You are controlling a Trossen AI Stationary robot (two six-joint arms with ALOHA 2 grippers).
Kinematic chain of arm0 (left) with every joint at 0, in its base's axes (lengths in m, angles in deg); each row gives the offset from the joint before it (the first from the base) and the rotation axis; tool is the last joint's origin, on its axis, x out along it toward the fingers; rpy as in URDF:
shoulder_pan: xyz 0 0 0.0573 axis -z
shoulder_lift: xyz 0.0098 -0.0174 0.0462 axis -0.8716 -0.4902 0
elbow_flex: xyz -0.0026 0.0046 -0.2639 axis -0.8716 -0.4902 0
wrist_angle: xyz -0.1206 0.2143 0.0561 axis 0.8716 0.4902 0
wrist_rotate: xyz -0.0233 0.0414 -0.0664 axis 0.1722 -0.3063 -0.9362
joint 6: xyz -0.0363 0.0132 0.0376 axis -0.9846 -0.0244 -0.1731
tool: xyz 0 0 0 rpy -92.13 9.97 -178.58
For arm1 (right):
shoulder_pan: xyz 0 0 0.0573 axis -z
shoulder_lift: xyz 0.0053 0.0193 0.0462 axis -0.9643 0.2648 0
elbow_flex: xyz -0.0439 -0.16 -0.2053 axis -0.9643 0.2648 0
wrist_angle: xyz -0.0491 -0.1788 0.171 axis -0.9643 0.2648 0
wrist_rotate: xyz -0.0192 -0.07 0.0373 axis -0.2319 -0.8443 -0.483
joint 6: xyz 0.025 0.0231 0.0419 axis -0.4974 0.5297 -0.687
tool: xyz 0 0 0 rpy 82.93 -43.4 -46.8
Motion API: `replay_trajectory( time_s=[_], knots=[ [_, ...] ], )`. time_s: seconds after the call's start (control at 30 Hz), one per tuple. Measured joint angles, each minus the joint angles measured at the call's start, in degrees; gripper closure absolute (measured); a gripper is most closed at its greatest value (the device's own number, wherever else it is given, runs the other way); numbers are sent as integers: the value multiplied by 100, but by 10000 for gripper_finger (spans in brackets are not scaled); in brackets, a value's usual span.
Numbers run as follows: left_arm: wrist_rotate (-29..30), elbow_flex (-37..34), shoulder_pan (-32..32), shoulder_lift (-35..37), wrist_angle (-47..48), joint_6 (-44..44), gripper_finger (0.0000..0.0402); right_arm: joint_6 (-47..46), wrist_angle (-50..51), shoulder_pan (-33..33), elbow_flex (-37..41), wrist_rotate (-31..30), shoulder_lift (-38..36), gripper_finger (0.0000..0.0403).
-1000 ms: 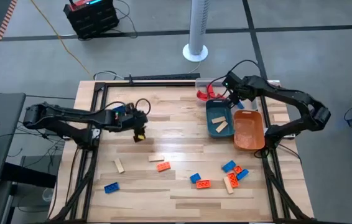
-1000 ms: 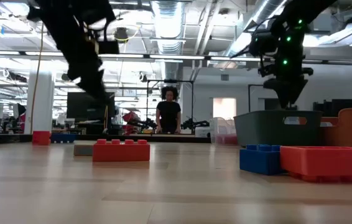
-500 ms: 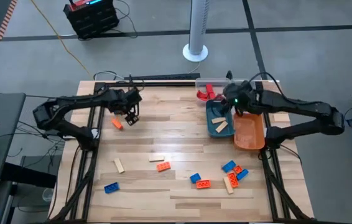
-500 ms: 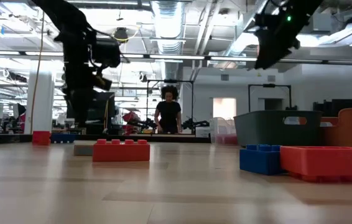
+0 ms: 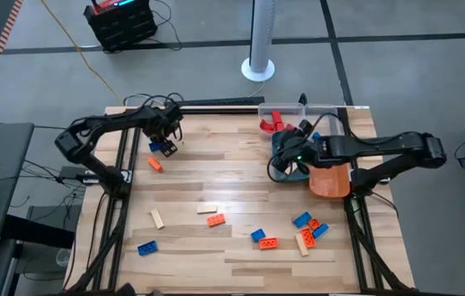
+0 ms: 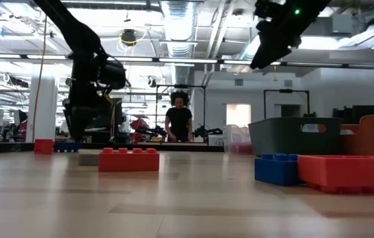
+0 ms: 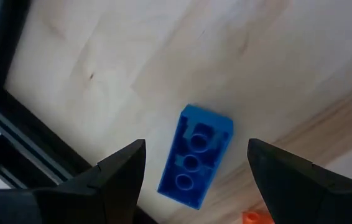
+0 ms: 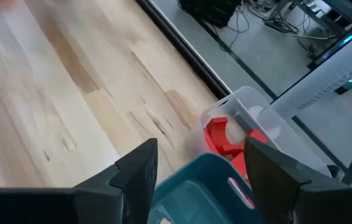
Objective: Sort blocks
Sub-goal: Put the 8 stud blue game piece into the right transparent bin
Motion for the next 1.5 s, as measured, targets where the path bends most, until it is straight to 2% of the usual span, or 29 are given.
replay_trajectory(
  time_s=[0.27,0.37,0.53,0.7,0.8,0.9,1.1,1.3,1.5],
  knots=[
    [-539,0,-415,-524,8,373,136,43,-93,7,0,-10,340,164],
    [-570,0,-431,-568,21,450,174,45,-85,-32,2,-10,345,164],
    [-618,2,-407,-557,23,569,281,54,-94,-160,0,-10,285,164],
    [-949,-4,-149,-276,-205,767,280,38,-161,-341,3,87,343,164],
    [-1434,-4,192,168,-741,691,280,168,-681,-514,212,132,365,164],
    [-1885,-4,655,697,-1551,581,280,391,-1644,-688,606,178,320,164],
    [-2549,-4,1710,1481,-3440,552,280,706,-3425,-721,1093,953,330,164],
    [-2652,-4,2659,1588,-4866,738,280,882,-4475,-685,1187,1175,498,164],
    [-2633,-9,3151,1299,-6015,740,280,1221,-5474,-624,1198,1159,1152,164]
  ],
)
